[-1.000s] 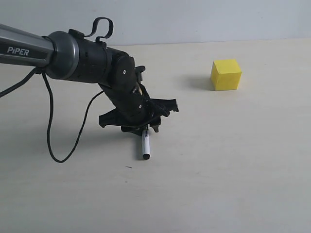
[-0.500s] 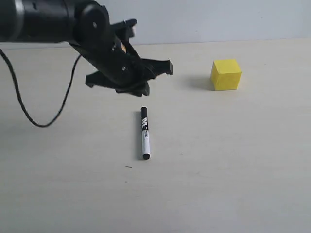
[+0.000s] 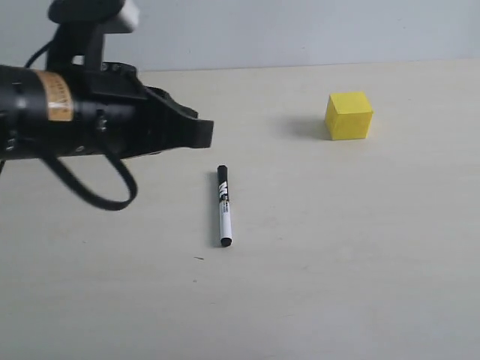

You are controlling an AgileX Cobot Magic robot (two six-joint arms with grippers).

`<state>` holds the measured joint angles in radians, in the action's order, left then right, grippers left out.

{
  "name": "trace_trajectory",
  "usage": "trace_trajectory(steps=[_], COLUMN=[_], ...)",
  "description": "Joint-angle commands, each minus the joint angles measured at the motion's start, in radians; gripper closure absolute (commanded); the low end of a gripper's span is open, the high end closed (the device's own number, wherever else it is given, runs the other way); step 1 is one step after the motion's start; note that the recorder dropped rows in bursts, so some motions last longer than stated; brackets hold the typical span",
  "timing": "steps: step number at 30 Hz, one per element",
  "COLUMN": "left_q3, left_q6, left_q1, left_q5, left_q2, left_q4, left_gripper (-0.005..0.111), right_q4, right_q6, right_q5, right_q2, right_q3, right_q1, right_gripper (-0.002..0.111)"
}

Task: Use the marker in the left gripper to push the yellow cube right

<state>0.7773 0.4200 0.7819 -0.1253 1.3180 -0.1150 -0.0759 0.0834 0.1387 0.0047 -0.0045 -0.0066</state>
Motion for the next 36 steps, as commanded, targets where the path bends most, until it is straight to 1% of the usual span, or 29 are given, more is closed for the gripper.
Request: trace_trajectory(steps=[1, 8, 11, 13, 14, 15, 17, 19, 20, 21, 22, 24, 25, 26, 27, 28, 29, 30, 32, 34, 36], left_q3=[-0.056, -0.056, -0.056, -0.056, -0.056, -0.056, -0.059, -0.076, -0.097, -0.17, -0.211, -0.428, -0.5, -0.589, -0.661, -0.74, -0.777, -0.777, -0.777, -0.777, -0.777], left_q6=[-0.002, -0.002, -0.051, -0.055, -0.055, -0.071, -0.116, -0.133, -0.129, -0.113, -0.112, -0.112, -0.112, -0.112, -0.119, -0.14, -0.151, -0.116, -0.026, -0.022, -0.022], left_q1=[0.009, 0.009, 0.009, 0.009, 0.009, 0.009, 0.007, 0.002, -0.012, -0.053, -0.074, -0.206, -0.26, -0.334, -0.396, -0.459, -0.502, -0.55, -0.584, -0.604, -0.608], left_q5=[-0.006, -0.015, -0.027, -0.027, -0.039, -0.092, -0.143, -0.14, -0.13, -0.109, -0.098, -0.015, 0.036, 0.085, 0.138, 0.225, 0.3, 0.277, 0.261, 0.274, 0.234], left_q2=[-0.146, -0.241, -0.257, -0.266, -0.267, -0.267, -0.251, -0.236, -0.24, -0.294, -0.329, -0.555, -0.661, -0.775, -0.844, -0.916, -0.961, -1.011, -1.065, -1.119, -1.172], left_q4=[-0.013, -0.013, -0.013, -0.013, -0.013, -0.013, -0.013, -0.036, -0.036, -0.031, -0.031, -0.056, -0.056, -0.056, -0.056, -0.056, -0.056, -0.055, -0.054, -0.054, -0.054], left_gripper=[0.107, 0.107, 0.107, 0.107, 0.107, 0.107, 0.107, 0.107, 0.107, 0.107, 0.107, 0.107, 0.107, 0.107, 0.107, 0.107, 0.107, 0.107, 0.107, 0.107, 0.107], right_q4=[-0.001, -0.001, -0.001, -0.001, -0.001, -0.001, -0.001, -0.001, -0.001, -0.001, -0.001, -0.001, -0.001, -0.001, -0.001, -0.001, -0.001, -0.001, -0.001, -0.001, -0.001], right_q6=[-0.001, -0.001, -0.001, -0.001, -0.001, -0.001, -0.001, -0.001, -0.001, -0.001, -0.001, -0.001, -0.001, -0.001, -0.001, -0.001, -0.001, -0.001, -0.001, -0.001, -0.001], right_q5=[-0.005, -0.005, -0.005, -0.005, -0.005, -0.005, -0.005, -0.005, -0.005, -0.005, -0.005, -0.005, -0.005, -0.005, -0.005, -0.005, -0.005, -0.005, -0.005, -0.005, -0.005], right_q2=[-0.005, -0.005, -0.005, -0.005, -0.005, -0.005, -0.005, -0.005, -0.005, -0.005, -0.005, -0.005, -0.005, -0.005, -0.005, -0.005, -0.005, -0.005, -0.005, -0.005, -0.005], right_q3=[0.004, 0.004, 0.004, 0.004, 0.004, 0.004, 0.004, 0.004, 0.004, 0.004, 0.004, 0.004, 0.004, 0.004, 0.004, 0.004, 0.004, 0.004, 0.004, 0.004, 0.004], right_q1=[0.001, 0.001, 0.001, 0.001, 0.001, 0.001, 0.001, 0.001, 0.001, 0.001, 0.001, 0.001, 0.001, 0.001, 0.001, 0.001, 0.001, 0.001, 0.001, 0.001, 0.001], right_gripper=[0.108, 0.108, 0.108, 0.108, 0.108, 0.108, 0.108, 0.108, 0.108, 0.108, 0.108, 0.108, 0.108, 0.108, 0.108, 0.108, 0.108, 0.108, 0.108, 0.108, 0.108])
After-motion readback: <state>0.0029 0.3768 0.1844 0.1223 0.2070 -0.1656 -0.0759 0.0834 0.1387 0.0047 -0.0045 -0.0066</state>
